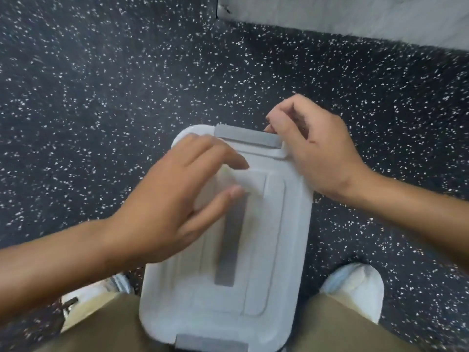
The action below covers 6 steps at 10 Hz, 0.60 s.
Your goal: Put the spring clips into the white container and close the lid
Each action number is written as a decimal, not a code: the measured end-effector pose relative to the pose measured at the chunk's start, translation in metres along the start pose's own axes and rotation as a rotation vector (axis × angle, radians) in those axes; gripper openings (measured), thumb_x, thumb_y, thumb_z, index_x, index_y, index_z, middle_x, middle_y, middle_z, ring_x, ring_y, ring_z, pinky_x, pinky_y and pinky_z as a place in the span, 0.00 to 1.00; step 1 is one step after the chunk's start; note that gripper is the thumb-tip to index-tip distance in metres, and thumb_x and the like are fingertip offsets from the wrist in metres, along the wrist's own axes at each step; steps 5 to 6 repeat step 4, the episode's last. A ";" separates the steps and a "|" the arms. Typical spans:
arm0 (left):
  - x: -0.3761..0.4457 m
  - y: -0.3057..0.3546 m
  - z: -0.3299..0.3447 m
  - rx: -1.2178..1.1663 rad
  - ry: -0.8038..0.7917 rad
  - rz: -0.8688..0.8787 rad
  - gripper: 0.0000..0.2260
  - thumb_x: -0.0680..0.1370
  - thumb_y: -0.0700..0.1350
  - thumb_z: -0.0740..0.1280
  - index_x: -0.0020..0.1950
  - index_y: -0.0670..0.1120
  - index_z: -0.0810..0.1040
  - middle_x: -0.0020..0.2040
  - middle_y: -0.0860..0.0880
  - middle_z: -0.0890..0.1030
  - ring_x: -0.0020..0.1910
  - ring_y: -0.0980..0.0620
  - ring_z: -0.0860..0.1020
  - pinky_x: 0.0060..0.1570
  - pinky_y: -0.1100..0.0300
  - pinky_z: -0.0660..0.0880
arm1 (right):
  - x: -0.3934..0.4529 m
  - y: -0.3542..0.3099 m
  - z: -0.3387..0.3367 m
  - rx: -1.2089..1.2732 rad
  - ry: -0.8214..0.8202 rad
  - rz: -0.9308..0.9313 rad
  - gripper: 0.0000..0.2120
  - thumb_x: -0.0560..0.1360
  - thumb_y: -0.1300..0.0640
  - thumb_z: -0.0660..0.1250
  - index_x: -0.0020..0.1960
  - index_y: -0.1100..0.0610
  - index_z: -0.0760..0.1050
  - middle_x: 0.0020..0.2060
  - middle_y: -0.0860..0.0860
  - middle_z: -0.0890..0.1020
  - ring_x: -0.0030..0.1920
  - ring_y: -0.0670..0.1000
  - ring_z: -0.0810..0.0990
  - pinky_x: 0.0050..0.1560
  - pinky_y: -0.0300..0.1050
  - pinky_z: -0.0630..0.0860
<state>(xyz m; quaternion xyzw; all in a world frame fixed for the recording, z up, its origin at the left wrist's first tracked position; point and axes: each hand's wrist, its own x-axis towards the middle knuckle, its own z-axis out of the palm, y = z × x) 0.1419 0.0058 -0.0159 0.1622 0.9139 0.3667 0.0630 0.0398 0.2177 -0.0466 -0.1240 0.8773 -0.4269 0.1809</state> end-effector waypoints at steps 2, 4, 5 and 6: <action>0.029 -0.021 -0.006 -0.095 0.101 -0.155 0.08 0.82 0.47 0.63 0.55 0.45 0.79 0.48 0.51 0.80 0.48 0.52 0.77 0.49 0.50 0.74 | 0.003 0.005 -0.003 0.001 -0.101 0.037 0.12 0.83 0.48 0.60 0.50 0.54 0.78 0.38 0.52 0.83 0.38 0.53 0.78 0.40 0.48 0.74; 0.040 -0.003 -0.011 -0.160 0.142 -0.206 0.09 0.83 0.48 0.62 0.54 0.45 0.79 0.46 0.53 0.80 0.46 0.52 0.78 0.47 0.54 0.74 | 0.015 -0.005 -0.015 -0.012 -0.061 0.068 0.14 0.82 0.46 0.60 0.47 0.53 0.79 0.41 0.51 0.85 0.41 0.54 0.83 0.45 0.54 0.77; 0.040 -0.003 -0.011 -0.160 0.142 -0.206 0.09 0.83 0.48 0.62 0.54 0.45 0.79 0.46 0.53 0.80 0.46 0.52 0.78 0.47 0.54 0.74 | 0.015 -0.005 -0.015 -0.012 -0.061 0.068 0.14 0.82 0.46 0.60 0.47 0.53 0.79 0.41 0.51 0.85 0.41 0.54 0.83 0.45 0.54 0.77; 0.040 -0.003 -0.011 -0.160 0.142 -0.206 0.09 0.83 0.48 0.62 0.54 0.45 0.79 0.46 0.53 0.80 0.46 0.52 0.78 0.47 0.54 0.74 | 0.015 -0.005 -0.015 -0.012 -0.061 0.068 0.14 0.82 0.46 0.60 0.47 0.53 0.79 0.41 0.51 0.85 0.41 0.54 0.83 0.45 0.54 0.77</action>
